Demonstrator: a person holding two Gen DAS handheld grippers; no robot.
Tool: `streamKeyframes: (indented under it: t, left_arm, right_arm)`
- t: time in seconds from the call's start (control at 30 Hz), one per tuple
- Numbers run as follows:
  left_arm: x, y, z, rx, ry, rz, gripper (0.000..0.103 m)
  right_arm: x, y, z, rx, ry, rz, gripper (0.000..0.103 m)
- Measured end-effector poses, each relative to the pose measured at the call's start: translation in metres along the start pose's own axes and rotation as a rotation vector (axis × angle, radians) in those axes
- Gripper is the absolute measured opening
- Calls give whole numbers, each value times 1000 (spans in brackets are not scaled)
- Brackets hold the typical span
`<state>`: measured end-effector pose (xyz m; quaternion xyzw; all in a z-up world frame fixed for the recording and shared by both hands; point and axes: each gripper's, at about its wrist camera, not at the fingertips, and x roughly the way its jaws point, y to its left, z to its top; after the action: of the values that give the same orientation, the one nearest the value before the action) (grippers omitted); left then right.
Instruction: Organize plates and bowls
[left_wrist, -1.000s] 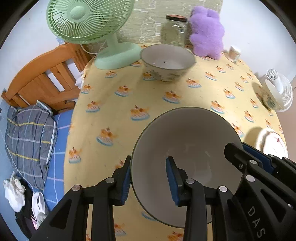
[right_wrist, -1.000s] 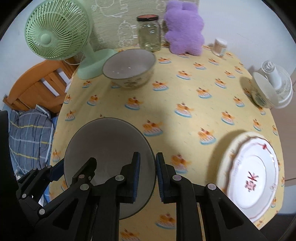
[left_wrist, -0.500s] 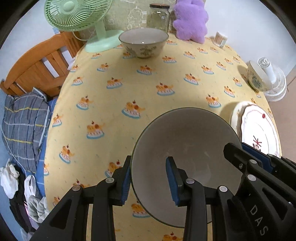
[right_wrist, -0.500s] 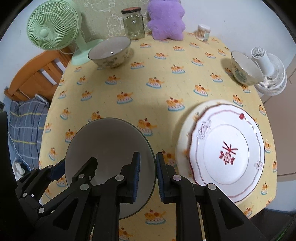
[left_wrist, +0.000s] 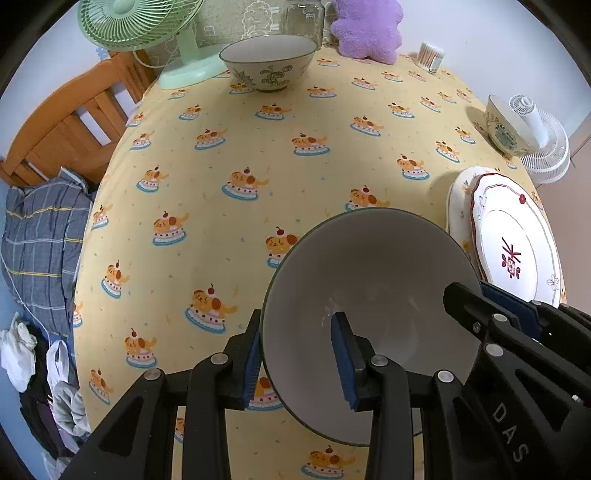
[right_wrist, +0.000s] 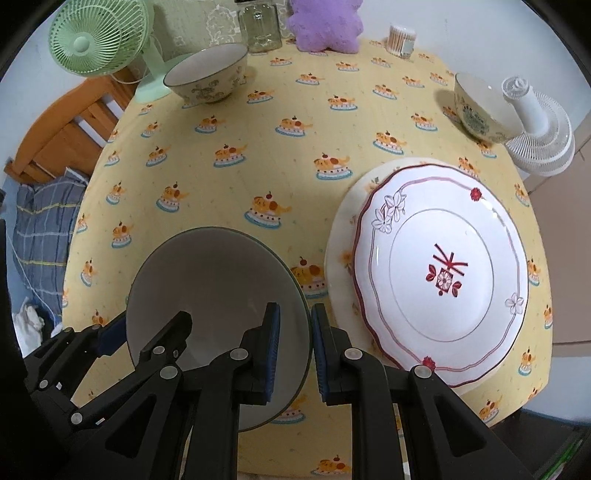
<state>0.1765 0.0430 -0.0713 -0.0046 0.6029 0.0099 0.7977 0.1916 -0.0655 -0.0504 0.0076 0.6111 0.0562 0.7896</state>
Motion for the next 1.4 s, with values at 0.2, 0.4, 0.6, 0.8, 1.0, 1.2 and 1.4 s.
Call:
streamKeyframes:
  t: [0.2,0.4,0.6,0.8,1.0,1.2,1.4]
  left_arm:
    - [2,-4,2,23,-21,21,35]
    - [5,-3,3,26,-15,1,37]
    - [0,-1,1,64,-20,-22,64]
    - [-12,12,3,94,-54,-64,88]
    - [-23,25,12,103,-78,-125,90]
    - [-34,30,28,95,-111,-110,90]
    - [-45,26,57,56,-162,-45,90]
  right_arm:
    - [1,3,1,-14,-13,-26,21]
    - [3,1,1,14,-13,-35,21]
    - [3,2,-3,24,-20,-16,35]
    - [-11,8,-6,74,-85,-55,77]
    - [-24,15,-3,134,-119,-77,77]
    - [-41,18,9,128,-171,-102,77]
    - [-51,12,36,103,-214,-59,77]
